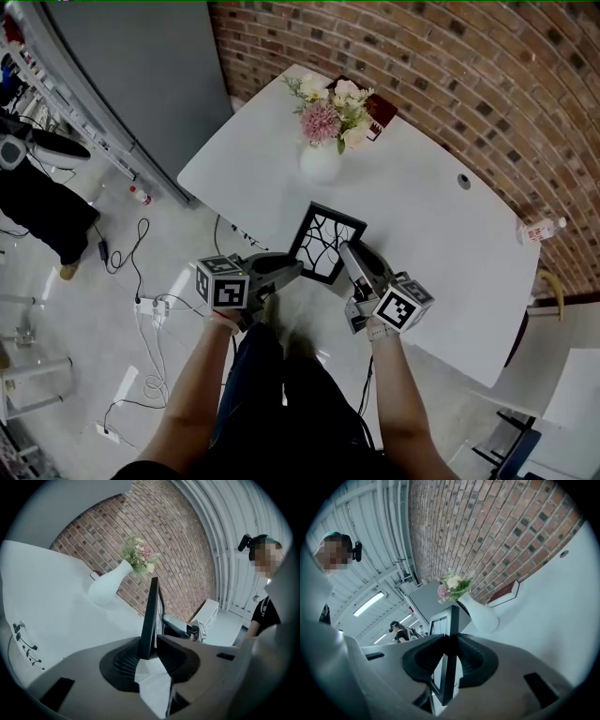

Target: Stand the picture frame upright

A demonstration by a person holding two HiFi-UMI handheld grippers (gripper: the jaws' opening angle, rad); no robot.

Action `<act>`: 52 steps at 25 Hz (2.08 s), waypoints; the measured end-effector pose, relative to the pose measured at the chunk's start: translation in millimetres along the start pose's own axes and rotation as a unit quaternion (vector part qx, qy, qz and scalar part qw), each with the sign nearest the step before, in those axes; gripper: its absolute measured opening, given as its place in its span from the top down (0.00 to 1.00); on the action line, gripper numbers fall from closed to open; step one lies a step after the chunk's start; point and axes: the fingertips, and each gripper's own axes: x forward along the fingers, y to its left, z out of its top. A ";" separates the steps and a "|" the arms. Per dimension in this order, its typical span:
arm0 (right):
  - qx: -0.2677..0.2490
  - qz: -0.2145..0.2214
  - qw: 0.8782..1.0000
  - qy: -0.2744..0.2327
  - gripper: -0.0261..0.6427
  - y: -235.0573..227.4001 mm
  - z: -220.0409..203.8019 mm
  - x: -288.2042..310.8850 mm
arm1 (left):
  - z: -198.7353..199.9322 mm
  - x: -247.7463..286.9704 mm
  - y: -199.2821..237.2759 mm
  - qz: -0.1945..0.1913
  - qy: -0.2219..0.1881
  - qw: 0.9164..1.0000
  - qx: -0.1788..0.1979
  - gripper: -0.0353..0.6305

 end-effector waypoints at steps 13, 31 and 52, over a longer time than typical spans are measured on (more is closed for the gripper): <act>-0.028 -0.042 0.997 -0.049 0.83 -26.3 14.6 54.8 | 41.6 10.6 65.6 0.008 0.053 0.996 0.075 0.74; -0.086 -0.084 0.990 -0.074 0.83 -58.7 20.4 109.4 | 100.9 26.0 129.1 0.000 0.082 0.984 0.156 0.81; -0.270 -0.098 0.955 -0.068 0.83 -68.1 33.5 135.1 | 131.4 47.2 159.5 0.047 0.076 0.951 0.295 0.82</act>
